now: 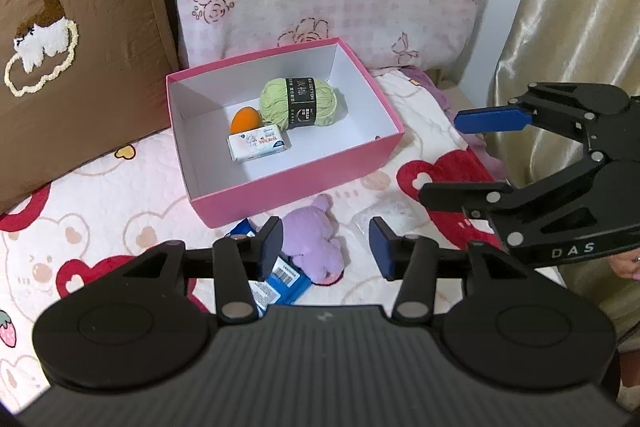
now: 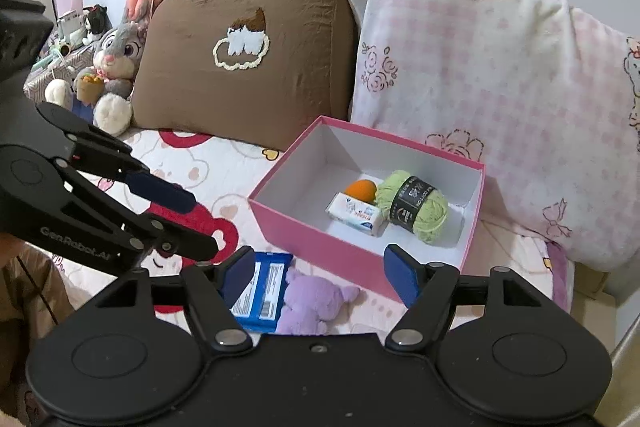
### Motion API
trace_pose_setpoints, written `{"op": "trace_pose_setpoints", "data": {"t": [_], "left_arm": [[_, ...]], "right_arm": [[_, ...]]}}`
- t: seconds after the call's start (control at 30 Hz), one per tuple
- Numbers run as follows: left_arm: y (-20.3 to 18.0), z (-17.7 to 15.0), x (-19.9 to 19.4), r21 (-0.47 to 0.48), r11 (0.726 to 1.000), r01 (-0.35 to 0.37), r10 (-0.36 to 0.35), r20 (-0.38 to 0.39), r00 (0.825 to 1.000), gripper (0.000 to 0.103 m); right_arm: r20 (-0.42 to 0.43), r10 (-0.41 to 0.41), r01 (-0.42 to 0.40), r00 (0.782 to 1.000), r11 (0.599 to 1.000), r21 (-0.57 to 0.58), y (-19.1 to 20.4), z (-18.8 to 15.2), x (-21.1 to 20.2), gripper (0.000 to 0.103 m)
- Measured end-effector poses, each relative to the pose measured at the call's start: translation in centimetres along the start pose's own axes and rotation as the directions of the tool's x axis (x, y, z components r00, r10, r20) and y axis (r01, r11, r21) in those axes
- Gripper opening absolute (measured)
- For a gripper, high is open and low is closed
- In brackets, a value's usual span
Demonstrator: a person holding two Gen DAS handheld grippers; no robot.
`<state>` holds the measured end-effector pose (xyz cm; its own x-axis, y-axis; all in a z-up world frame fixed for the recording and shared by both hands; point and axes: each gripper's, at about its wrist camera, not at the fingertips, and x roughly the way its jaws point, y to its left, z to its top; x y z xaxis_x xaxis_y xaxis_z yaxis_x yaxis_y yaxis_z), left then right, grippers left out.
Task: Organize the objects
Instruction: 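Withdraw the left tool and move toward the blue wet-wipe pack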
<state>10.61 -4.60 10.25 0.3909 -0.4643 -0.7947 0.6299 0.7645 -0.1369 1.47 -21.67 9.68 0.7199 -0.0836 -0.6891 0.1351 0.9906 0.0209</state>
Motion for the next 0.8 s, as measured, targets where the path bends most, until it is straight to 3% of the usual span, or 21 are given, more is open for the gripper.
{"op": "trace_pose_setpoints", "data": {"t": [0.1,0.37,0.6,0.8], "left_arm": [[-0.3,-0.9,-0.5,0.013,1.0,-0.001,0.001,-0.023,1.0,0.052],[-0.6,-3.8,-0.9,0.029,0.999,-0.029,0.031,-0.077,0.997,0.075],[0.0,-5.4,0.1,0.025,0.999,0.042,-0.039,-0.116,0.993,0.08],[0.7,-6.3,1.3,0.029,0.998,0.051,-0.046,-0.141,0.989,0.082]], "right_arm": [[-0.008,-0.004,0.004,1.0,1.0,-0.012,0.5,-0.5,-0.7,0.082],[-0.073,-0.028,0.026,0.997,0.999,-0.022,1.7,-2.5,-1.7,0.094],[-0.137,0.027,-0.021,0.99,0.999,0.046,2.1,-4.5,-1.5,0.095],[-0.177,0.079,-0.064,0.981,0.994,0.09,2.3,-6.3,-0.8,0.095]]}}
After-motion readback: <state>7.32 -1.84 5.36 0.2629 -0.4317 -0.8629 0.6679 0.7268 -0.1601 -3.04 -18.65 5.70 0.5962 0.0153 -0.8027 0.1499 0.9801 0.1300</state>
